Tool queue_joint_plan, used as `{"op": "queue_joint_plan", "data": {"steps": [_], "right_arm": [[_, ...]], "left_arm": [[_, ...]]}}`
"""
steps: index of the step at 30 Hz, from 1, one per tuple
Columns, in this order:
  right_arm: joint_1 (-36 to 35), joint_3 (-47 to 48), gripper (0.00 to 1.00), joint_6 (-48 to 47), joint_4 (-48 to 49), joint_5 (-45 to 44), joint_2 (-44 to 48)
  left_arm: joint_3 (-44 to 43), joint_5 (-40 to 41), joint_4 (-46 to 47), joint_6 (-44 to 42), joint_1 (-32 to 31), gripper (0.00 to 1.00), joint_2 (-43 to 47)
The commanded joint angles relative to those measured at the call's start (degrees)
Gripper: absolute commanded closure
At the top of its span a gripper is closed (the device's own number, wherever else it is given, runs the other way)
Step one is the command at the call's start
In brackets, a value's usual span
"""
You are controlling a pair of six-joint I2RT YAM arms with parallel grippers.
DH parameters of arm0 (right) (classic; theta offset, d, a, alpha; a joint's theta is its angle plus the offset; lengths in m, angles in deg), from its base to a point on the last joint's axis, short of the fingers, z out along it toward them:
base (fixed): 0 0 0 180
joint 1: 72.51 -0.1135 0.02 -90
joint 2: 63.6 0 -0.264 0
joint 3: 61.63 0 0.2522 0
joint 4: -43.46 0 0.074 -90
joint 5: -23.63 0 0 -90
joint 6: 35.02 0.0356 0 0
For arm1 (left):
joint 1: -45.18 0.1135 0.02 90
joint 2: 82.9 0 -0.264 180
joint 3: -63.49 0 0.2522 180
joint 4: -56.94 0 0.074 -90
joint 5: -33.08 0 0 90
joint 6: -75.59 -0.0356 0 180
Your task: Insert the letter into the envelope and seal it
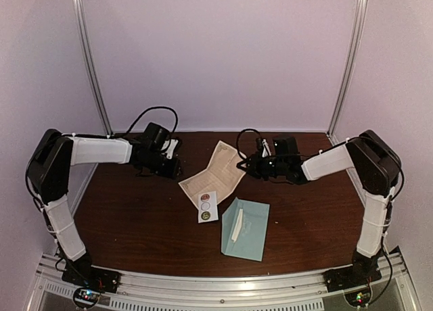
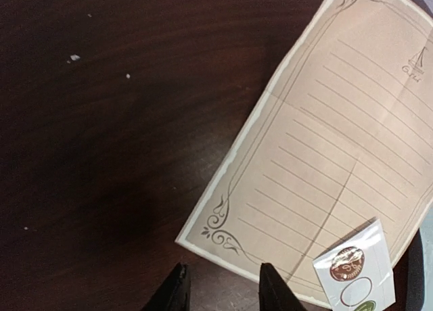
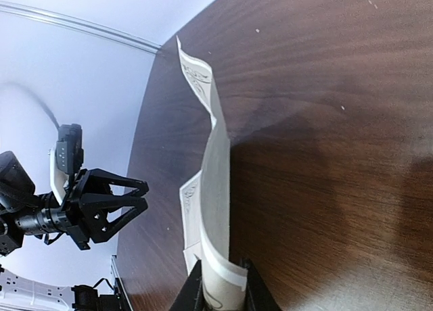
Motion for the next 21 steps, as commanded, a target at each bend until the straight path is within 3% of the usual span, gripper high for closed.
{"op": "queue_joint_plan", "data": {"steps": [1, 12, 21], "right_arm": [[-0.42, 1.66, 0.84, -2.11, 2.36, -0.73, 4.43], [-0.49, 5.88, 0.86, -10.05, -3.16, -2.82, 12.30], [-0.57, 7.78, 0.87, -16.84, -10.22, 0.10, 18.66]], "left_arm": [[2.42, 5.00, 6.04, -0.11, 2.74, 0.63, 9.52], [8.00, 4.88, 12.64, -2.96, 4.86, 0.52, 22.72], [10.02, -6.69, 17.06, -5.35, 4.86, 0.45, 25.39]]}}
